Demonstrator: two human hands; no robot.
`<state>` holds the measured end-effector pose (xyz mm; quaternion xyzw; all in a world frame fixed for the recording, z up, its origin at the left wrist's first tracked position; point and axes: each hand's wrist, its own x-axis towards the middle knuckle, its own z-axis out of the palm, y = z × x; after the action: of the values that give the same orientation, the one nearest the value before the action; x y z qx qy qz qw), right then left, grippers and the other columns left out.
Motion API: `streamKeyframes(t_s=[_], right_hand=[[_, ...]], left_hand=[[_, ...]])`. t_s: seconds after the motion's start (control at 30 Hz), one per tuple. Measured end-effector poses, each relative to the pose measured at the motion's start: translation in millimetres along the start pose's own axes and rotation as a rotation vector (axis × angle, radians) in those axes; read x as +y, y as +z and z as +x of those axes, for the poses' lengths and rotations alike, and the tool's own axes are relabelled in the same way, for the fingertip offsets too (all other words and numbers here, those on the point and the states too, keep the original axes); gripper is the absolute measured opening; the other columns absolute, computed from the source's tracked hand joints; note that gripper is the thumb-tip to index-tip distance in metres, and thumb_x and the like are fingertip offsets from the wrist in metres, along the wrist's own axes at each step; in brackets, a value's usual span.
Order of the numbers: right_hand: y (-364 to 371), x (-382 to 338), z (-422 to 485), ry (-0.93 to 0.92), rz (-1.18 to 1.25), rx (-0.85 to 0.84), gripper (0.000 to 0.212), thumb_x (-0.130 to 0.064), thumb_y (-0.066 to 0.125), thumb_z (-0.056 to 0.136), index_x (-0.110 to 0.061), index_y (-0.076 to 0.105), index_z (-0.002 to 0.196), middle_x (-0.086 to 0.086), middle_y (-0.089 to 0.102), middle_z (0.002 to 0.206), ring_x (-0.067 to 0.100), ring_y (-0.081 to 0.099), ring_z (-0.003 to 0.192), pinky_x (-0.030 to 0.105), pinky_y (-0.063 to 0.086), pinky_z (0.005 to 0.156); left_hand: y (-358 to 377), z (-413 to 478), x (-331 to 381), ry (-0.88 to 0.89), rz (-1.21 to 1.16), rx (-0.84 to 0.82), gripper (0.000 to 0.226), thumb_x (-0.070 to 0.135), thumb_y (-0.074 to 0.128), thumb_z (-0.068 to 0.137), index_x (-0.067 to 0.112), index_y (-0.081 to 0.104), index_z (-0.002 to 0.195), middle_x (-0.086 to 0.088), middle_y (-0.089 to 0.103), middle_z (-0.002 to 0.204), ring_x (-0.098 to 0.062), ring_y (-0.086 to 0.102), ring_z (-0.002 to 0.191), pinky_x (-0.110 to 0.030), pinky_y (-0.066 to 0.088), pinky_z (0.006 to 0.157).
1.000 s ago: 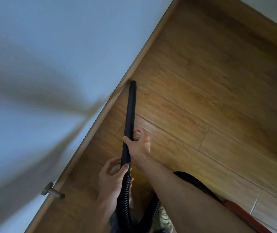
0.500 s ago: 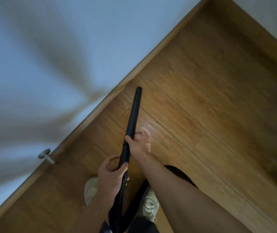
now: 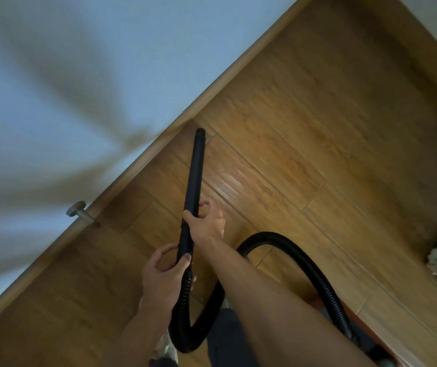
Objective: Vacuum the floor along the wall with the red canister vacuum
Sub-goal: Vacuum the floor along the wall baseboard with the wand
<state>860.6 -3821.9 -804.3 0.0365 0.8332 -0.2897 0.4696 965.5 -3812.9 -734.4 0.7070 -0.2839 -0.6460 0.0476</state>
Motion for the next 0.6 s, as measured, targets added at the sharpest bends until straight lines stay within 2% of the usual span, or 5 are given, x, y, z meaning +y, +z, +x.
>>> streamKeyframes(t_s=[0.17,0.33,0.47,0.6], right_hand=[[36.3,2.6,-22.9,-0.046,-0.006,-0.023,0.036,-0.032,0.074,0.087,-0.029,0.052,0.115,0.006,0.070,0.108,0.023,0.072,0.086,0.041,0.063,0.073],[45.1,14.3,-39.0,-0.076,-0.012,-0.005,0.032,-0.030,0.075,0.086,-0.029,0.053,0.109,0.004,0.071,0.100,0.022,0.073,0.078,0.045,0.064,0.069],[41.5,27.6,-45.1,-0.091,-0.062,-0.023,0.030,-0.029,0.077,0.086,-0.027,0.052,0.103,0.004,0.072,0.098,0.021,0.074,0.077,0.046,0.064,0.067],[54.6,25.2,-52.7,-0.189,-0.137,-0.078,0.027,-0.028,0.075,0.087,-0.023,0.052,0.100,0.000,0.069,0.093,0.021,0.072,0.080,0.046,0.062,0.071]], left_hand=[[-42.2,7.2,-3.6,-0.016,-0.028,0.015,0.020,0.008,0.078,0.082,0.017,0.070,0.099,-0.016,0.075,0.076,-0.032,0.069,0.060,-0.033,0.057,0.050],[-59.3,1.0,-17.0,-0.050,-0.062,-0.002,0.024,0.008,0.079,0.081,0.017,0.070,0.102,-0.017,0.075,0.076,-0.036,0.068,0.061,-0.039,0.059,0.057],[-64.0,-9.6,-25.8,-0.091,-0.093,-0.001,0.025,0.007,0.079,0.079,0.018,0.071,0.100,-0.013,0.074,0.070,-0.032,0.069,0.057,-0.041,0.059,0.059],[-82.1,-11.7,-30.2,-0.066,-0.133,0.010,0.023,0.005,0.077,0.082,0.017,0.070,0.101,-0.016,0.075,0.075,-0.025,0.067,0.053,-0.035,0.057,0.051]])
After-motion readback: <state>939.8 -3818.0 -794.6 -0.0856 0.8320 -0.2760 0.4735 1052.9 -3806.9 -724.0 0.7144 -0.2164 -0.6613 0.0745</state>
